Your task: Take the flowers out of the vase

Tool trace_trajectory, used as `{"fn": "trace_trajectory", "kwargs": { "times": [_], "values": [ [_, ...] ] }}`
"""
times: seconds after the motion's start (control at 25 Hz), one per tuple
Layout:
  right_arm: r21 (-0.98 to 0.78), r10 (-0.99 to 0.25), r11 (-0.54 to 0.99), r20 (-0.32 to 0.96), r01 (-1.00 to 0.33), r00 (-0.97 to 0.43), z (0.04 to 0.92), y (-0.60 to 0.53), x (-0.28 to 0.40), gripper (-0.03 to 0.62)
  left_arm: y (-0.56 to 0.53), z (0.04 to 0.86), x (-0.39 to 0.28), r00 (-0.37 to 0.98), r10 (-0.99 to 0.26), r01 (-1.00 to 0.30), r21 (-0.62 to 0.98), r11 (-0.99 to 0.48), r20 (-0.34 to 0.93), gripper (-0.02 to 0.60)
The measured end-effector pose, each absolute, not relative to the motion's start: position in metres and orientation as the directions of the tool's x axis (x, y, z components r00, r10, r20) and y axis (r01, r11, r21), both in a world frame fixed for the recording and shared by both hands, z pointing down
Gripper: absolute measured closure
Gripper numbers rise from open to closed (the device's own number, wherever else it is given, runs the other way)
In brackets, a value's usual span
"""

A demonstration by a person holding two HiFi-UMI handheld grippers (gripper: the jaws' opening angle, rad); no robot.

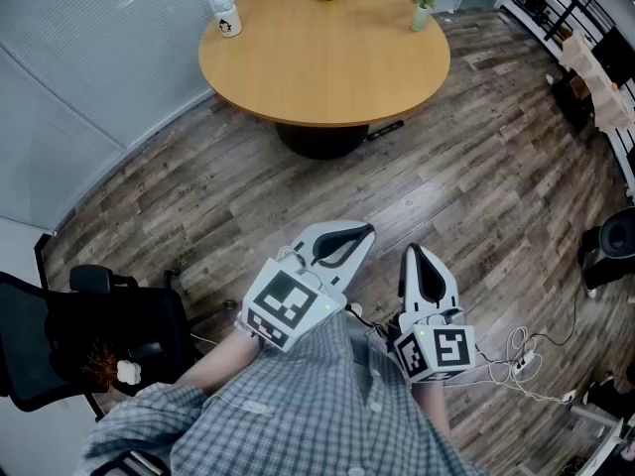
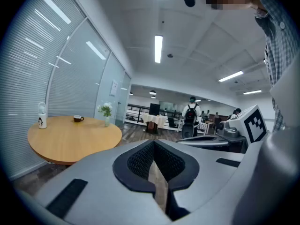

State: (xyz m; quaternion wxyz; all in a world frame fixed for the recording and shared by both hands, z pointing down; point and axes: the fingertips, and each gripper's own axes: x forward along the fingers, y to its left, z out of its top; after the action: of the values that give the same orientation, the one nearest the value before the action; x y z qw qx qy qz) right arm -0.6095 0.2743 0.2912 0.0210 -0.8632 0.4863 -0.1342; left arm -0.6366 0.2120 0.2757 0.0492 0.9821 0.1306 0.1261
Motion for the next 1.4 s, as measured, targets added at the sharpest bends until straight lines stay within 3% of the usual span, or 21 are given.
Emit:
{"fn": "trace_trajectory", "kwargs": {
  "times": [1.4],
  "values": [
    [-0.176, -0.855, -0.513, 0.185, -0.84, 0.484, 0.3, 0.367, -0.534, 0.584, 0.277, 0.276, -0.575, 0.971, 0.151, 0.124, 0.149, -0.981, 0.185, 0.574]
  ]
}}
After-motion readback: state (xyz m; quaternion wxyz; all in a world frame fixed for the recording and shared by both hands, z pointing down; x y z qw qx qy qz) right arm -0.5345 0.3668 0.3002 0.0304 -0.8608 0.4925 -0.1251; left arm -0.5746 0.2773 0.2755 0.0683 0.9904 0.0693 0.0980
